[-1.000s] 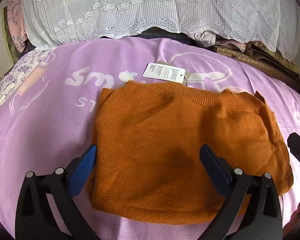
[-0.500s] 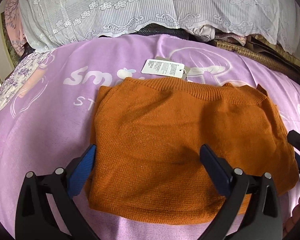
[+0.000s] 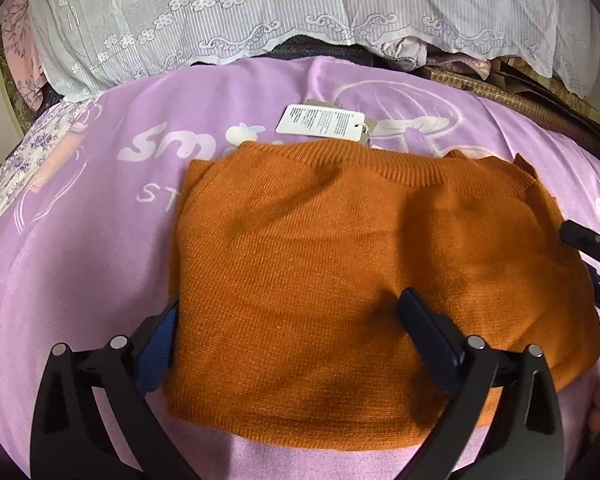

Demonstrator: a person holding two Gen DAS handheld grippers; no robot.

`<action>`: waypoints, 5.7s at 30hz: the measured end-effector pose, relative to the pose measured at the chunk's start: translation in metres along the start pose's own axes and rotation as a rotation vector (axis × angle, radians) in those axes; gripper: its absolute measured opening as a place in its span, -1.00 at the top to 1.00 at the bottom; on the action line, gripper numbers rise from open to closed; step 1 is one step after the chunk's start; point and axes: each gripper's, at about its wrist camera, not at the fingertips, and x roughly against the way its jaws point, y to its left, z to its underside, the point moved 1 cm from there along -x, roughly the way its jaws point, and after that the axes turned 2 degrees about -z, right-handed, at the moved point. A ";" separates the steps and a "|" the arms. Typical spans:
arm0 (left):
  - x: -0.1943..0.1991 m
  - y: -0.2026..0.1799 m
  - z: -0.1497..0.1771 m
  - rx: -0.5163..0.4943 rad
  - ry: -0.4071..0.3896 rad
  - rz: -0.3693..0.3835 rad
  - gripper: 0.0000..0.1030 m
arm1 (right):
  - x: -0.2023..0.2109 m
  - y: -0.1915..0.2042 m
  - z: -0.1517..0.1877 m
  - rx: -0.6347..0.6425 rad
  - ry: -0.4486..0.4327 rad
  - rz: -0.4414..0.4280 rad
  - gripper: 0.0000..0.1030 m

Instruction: Fold small clothes

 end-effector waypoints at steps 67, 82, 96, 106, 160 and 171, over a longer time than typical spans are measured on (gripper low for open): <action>0.018 0.054 -0.091 -0.071 0.033 0.560 -0.37 | -0.086 0.252 0.084 0.452 -0.005 0.024 0.67; -0.059 0.110 -0.066 0.034 0.110 0.518 -0.43 | -0.155 0.267 0.121 0.528 0.057 0.105 0.52; -0.033 0.153 -0.052 0.152 0.078 0.479 -0.58 | -0.041 0.249 0.141 0.725 -0.092 0.029 0.25; -0.027 0.138 -0.007 0.037 0.150 0.237 -0.92 | -0.083 0.203 0.148 0.686 0.085 0.133 0.61; -0.001 0.105 0.010 0.008 0.106 0.148 -0.92 | -0.086 0.158 0.090 0.442 0.020 -0.010 0.03; 0.001 0.103 0.009 -0.007 0.099 0.138 -0.92 | -0.110 0.183 0.077 0.539 0.005 0.018 0.47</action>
